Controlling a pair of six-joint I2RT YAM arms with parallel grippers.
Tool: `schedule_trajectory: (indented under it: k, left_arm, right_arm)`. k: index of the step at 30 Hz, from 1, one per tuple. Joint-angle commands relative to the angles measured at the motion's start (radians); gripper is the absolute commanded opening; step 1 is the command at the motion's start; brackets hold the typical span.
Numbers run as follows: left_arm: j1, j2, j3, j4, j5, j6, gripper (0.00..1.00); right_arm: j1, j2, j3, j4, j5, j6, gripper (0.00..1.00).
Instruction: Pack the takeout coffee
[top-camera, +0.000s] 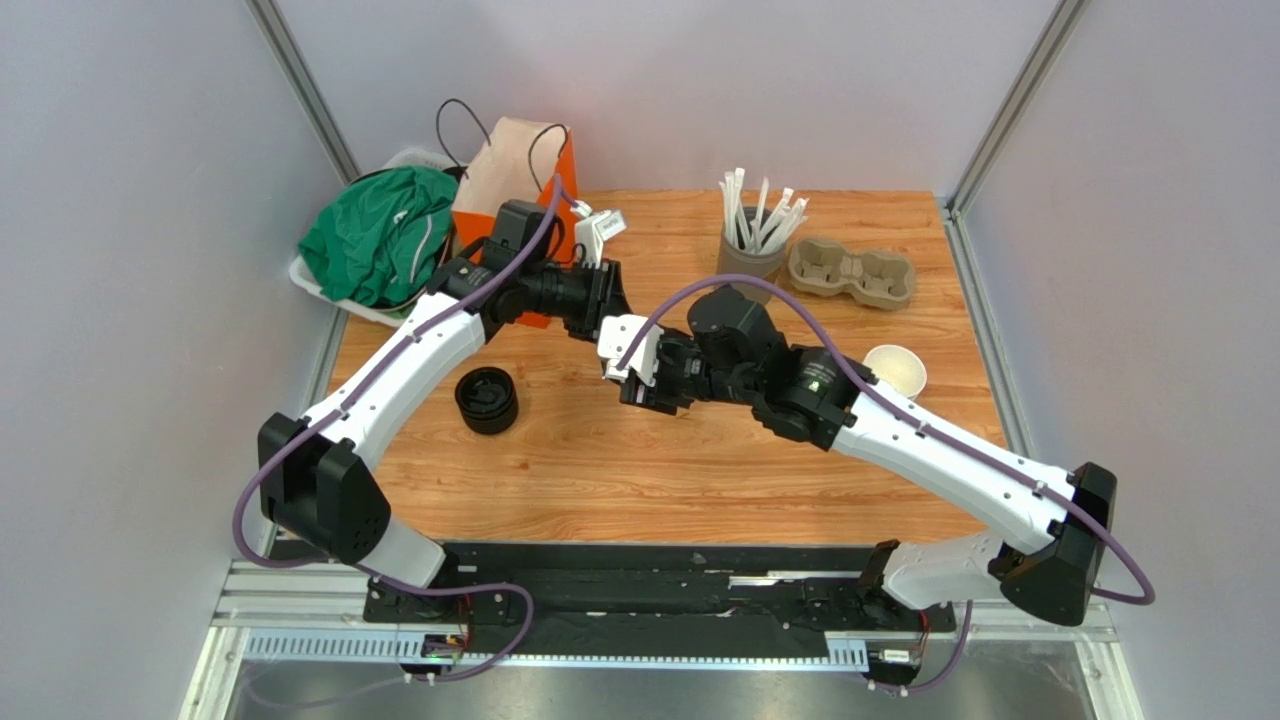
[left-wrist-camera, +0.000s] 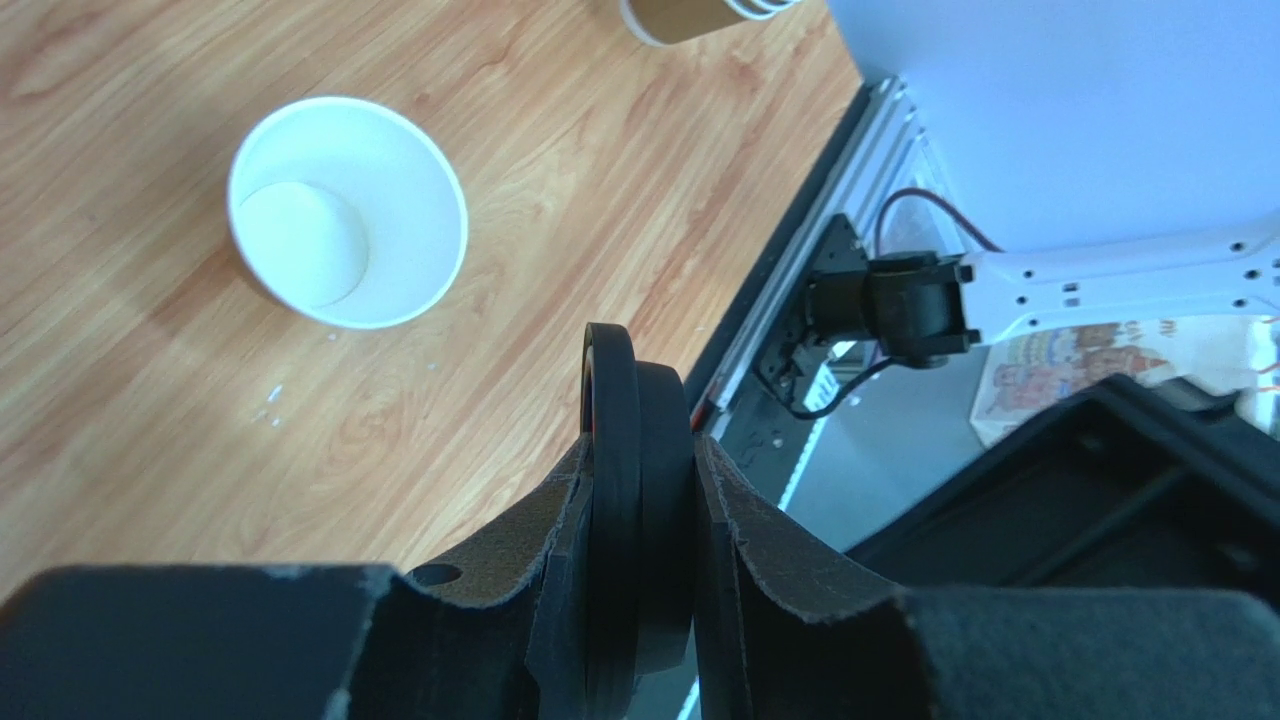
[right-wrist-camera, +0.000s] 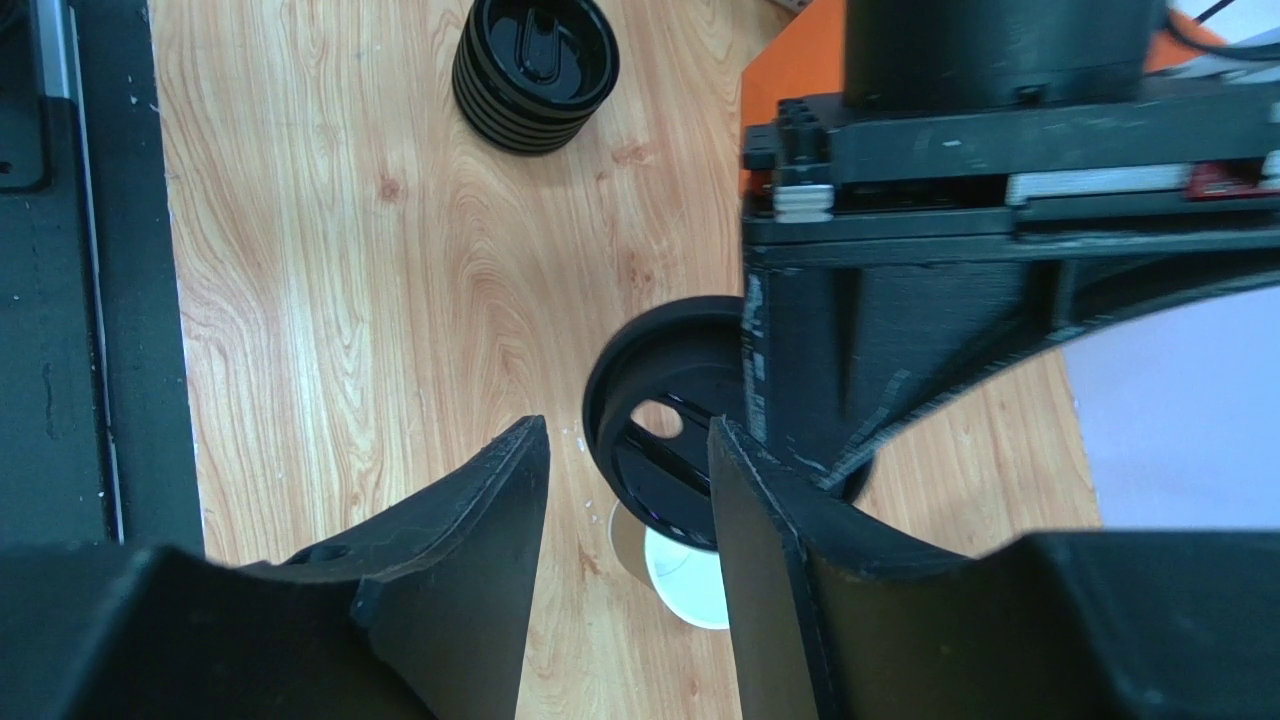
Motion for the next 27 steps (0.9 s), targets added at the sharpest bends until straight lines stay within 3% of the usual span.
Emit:
schedule_trajectory:
  k: [1, 10, 23, 27]
  left_arm:
    - [0.016, -0.05, -0.018, 0.11, 0.074, -0.112, 0.0]
    - [0.085, -0.101, -0.114, 0.238, 0.083, -0.203, 0.0]
    - [0.091, -0.12, -0.144, 0.275, 0.094, -0.224, 0.0]
    - [0.093, -0.123, -0.156, 0.289, 0.1, -0.229, 0.0]
  right_arm:
    - [0.011, 0.019, 0.001, 0.07, 0.028, 0.03, 0.49]
    - [0.012, 0.036, -0.049, 0.178, 0.135, 0.094, 0.49]
    - [0.037, 0.11, -0.039, 0.217, 0.141, 0.128, 0.45]
    - [0.037, 0.114, -0.052, 0.243, 0.187, 0.136, 0.35]
